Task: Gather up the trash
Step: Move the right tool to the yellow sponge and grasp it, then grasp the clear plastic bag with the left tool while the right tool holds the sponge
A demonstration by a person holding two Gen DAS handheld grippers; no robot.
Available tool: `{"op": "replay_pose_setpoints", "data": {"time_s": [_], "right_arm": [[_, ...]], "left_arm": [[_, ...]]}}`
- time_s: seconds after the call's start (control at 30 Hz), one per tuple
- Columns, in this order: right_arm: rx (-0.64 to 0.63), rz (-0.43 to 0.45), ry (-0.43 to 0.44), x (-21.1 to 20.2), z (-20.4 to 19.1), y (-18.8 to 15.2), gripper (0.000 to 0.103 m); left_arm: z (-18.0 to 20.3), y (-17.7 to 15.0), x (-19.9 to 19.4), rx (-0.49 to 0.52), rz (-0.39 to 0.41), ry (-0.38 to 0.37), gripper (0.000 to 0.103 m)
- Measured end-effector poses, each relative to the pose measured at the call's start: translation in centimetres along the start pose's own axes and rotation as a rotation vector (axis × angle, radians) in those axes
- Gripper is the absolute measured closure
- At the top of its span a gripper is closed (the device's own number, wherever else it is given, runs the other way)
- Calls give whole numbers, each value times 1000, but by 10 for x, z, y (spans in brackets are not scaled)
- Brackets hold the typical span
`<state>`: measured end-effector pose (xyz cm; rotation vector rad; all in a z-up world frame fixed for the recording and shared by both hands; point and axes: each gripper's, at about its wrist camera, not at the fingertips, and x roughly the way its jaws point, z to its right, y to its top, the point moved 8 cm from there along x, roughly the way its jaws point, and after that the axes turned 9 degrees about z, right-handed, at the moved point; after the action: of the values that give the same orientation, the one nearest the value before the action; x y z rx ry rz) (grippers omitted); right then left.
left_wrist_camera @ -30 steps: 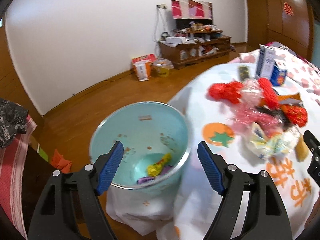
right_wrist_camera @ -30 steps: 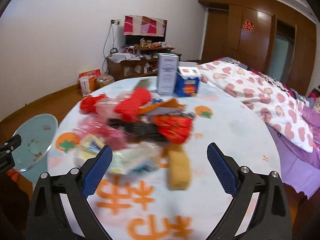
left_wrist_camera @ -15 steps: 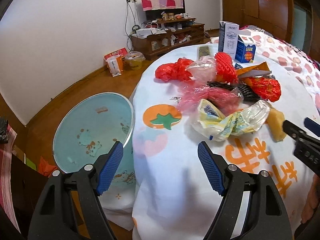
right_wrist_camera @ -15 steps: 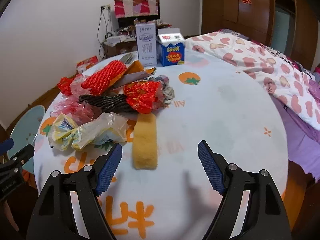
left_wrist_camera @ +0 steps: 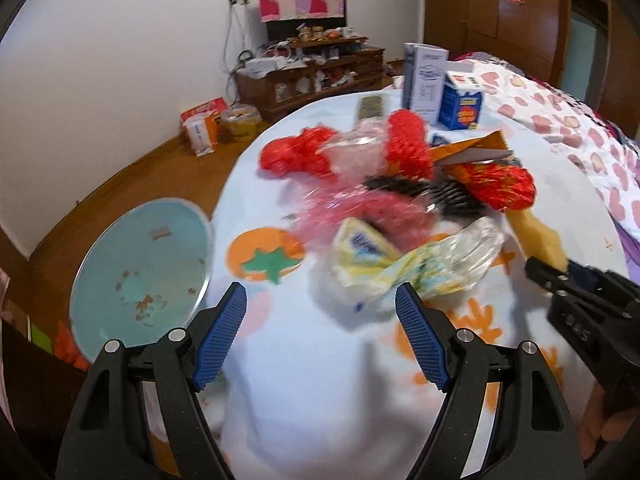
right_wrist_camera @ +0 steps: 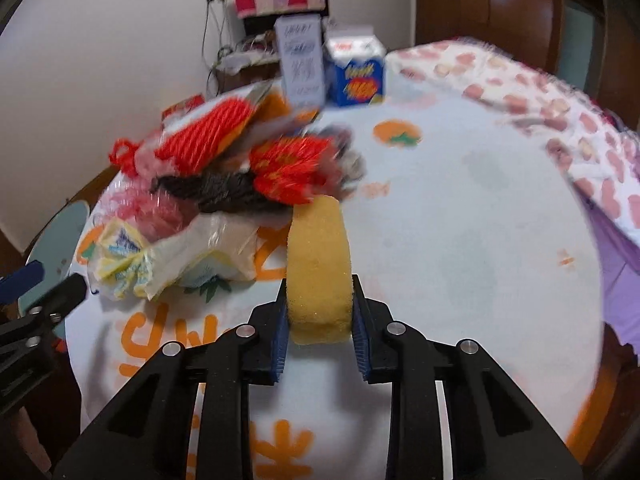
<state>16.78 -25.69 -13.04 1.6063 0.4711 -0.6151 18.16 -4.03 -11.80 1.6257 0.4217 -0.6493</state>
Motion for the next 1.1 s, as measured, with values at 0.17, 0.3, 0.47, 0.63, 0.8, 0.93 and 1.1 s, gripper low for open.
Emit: {"op": "replay_pose_setpoints", "data": {"time_s": [0.17,0.3,0.47,0.63,0.8,0.93,1.1], "right_arm": [[21,59,-46,-23,21,8,75],[46,43,-41,-23,29,6,75],[68,17,-35,-20,33,-1,75],[67,21,-35,-23,33,-4,75],[73,30,-37,-27,33,-2,75],[60,50,-40,-34,30,0,75],[61,80,-46,-46,29,4,75]], "left_arm": [[36,7,14,52,18,-56,26],[64,6,28,66,-7,-88,17],[83,3,42,111,-24,-71,18],[85,-3,47,132,-41,-49,48],[82,-1,41,114,-37,-82,77],[81,-1,30,107,-30,-114,81],[81,0,7,91,-7,-156,88]]}}
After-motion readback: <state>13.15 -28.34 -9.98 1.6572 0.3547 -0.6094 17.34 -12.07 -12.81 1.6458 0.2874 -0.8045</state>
